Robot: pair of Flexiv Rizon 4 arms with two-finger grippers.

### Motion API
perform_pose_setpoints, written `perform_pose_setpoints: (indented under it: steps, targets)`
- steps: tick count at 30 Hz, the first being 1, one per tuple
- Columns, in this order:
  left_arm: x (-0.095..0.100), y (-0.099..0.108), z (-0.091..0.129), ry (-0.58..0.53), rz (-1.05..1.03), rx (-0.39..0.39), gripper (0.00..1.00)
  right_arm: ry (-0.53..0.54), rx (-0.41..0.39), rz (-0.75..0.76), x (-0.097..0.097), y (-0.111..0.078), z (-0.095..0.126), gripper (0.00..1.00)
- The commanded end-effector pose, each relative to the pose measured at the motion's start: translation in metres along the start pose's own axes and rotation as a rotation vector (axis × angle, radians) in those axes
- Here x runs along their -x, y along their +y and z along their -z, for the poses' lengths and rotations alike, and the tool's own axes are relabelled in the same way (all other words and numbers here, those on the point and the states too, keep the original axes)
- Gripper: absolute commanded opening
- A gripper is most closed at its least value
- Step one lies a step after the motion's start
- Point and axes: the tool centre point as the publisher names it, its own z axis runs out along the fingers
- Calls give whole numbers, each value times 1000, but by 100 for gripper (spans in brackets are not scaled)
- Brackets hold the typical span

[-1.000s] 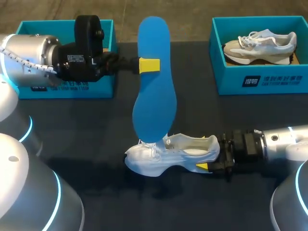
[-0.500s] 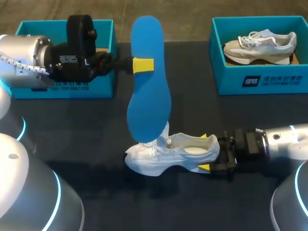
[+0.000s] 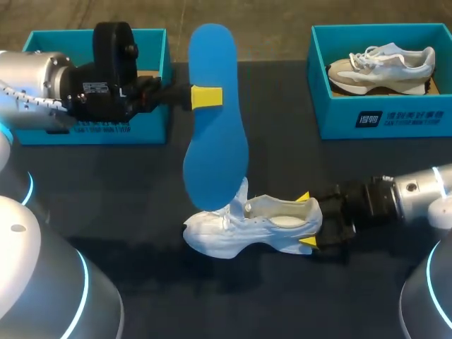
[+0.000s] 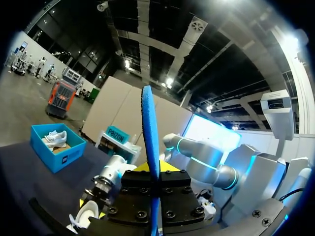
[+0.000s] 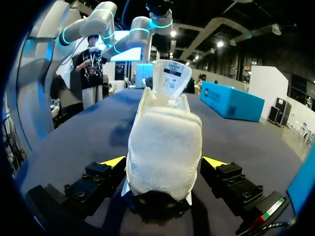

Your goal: Take the shoe out of the shoebox, open the shoe tongue, remove and reinsert the insole, then place the shoe into the shoebox

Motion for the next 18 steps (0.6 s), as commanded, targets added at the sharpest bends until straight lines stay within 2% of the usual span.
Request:
perform_pose_setpoints:
  steps: [1, 7, 11, 15, 18]
  targets:
    - [1, 0, -1, 1, 0, 2, 0, 1, -103, -3, 0, 9, 7, 100]
    - [1, 0, -1, 1, 0, 2, 0, -2, -191, -7, -1, 12, 18, 100]
    - [1, 0, -1, 1, 0, 2, 0, -4, -273, -5, -2, 16, 24, 100]
    - [1, 0, -1, 1, 0, 2, 0, -8, -388, -7, -2, 23, 29, 100]
    - [1, 0, -1, 1, 0, 2, 0, -6, -440, -10, -3, 30, 32, 100]
